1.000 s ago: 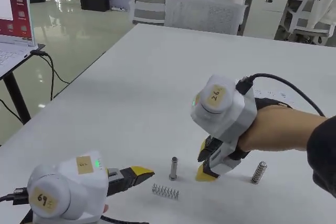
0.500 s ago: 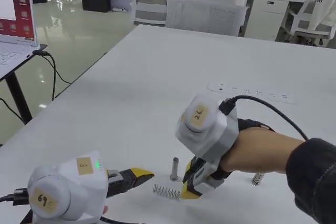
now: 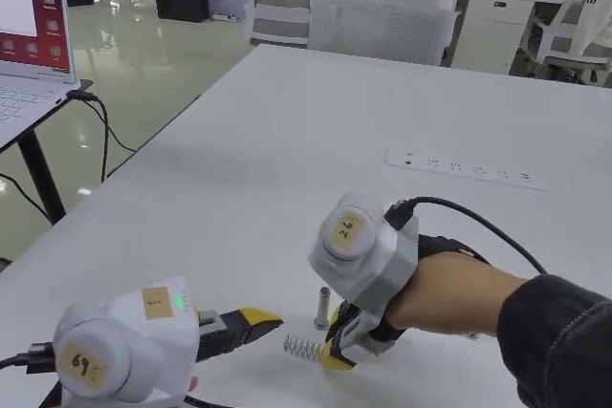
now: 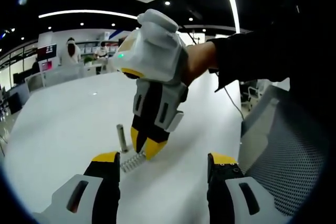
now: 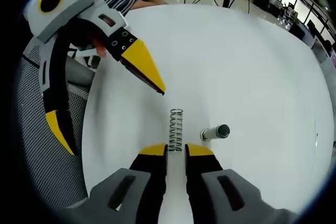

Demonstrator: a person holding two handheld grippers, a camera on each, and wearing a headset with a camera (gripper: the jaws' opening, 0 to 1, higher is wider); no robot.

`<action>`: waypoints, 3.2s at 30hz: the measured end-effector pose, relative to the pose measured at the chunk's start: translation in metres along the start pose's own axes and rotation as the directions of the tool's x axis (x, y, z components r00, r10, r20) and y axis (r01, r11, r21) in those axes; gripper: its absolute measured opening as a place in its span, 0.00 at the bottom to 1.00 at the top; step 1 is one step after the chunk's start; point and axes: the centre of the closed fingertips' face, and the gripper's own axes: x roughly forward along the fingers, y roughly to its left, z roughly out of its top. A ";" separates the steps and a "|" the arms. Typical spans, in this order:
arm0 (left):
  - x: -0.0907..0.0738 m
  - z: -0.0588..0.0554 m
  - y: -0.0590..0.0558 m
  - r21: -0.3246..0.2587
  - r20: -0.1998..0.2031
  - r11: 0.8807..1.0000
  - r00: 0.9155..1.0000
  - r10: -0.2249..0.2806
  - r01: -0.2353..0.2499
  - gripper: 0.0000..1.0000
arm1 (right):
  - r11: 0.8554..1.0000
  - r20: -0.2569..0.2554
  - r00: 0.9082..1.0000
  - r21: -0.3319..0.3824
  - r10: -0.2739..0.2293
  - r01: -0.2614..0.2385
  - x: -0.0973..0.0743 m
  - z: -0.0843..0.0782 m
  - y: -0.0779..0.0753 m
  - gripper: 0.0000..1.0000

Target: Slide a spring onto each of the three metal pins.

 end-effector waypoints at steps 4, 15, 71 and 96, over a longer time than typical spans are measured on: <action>0.000 -0.001 0.001 -0.003 -0.003 1.000 1.000 0.003 -0.003 0.63 | 1.000 -0.016 1.000 -0.019 -0.009 0.009 0.003 -0.003 0.000 0.09; -0.001 -0.004 0.003 -0.005 -0.010 1.000 1.000 0.012 -0.012 0.62 | 0.998 -0.014 1.000 -0.056 -0.003 0.002 -0.003 -0.005 0.005 0.08; 0.010 0.004 -0.013 0.135 0.009 0.988 0.997 -0.074 0.072 0.03 | 0.978 0.039 0.986 -0.135 0.165 -0.158 -0.089 0.019 0.062 0.07; 0.008 0.009 -0.014 0.122 0.014 0.990 0.998 -0.067 0.065 0.03 | 0.962 0.074 0.989 -0.251 0.126 -0.104 -0.094 0.043 0.066 0.08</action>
